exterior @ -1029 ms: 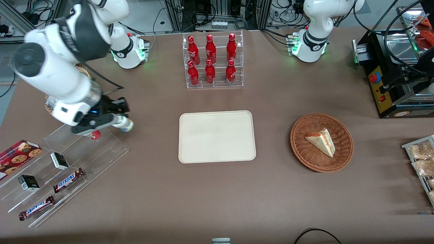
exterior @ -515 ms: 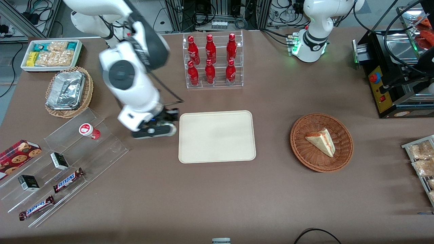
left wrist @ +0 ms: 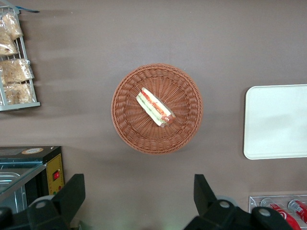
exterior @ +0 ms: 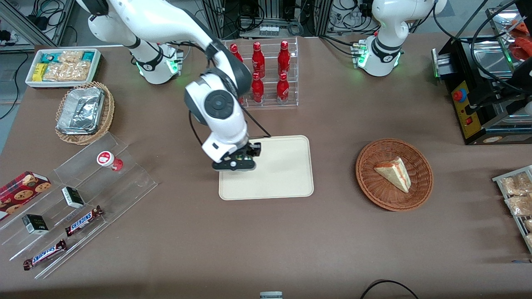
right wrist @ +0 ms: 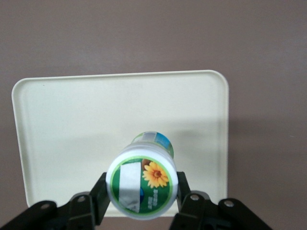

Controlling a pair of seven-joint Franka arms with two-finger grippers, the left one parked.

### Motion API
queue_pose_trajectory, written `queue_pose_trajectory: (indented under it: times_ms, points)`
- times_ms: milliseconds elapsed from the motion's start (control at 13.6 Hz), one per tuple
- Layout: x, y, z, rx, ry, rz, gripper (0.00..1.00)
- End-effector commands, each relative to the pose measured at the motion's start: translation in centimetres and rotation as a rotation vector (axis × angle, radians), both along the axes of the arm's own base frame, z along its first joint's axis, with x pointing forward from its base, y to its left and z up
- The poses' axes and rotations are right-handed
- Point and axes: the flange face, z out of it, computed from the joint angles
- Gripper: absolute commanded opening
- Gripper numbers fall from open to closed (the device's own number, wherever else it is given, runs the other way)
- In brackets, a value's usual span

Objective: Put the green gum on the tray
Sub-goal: 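Lift the gum bottle and carry it over the cream tray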

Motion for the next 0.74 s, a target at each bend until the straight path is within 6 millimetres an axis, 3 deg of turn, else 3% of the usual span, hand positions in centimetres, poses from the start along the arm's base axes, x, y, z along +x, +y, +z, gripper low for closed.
queue_pose_trajectory:
  times_ms: [0, 294, 662]
  points:
    - [-0.2, 2.8, -2.8, 0.025, -0.025, -0.015, 0.00]
    - [-2.1, 5.2, -6.4, 0.033, -0.039, -0.039, 0.00]
    - [-2.9, 5.1, -8.8, 0.014, -0.023, -0.038, 0.00]
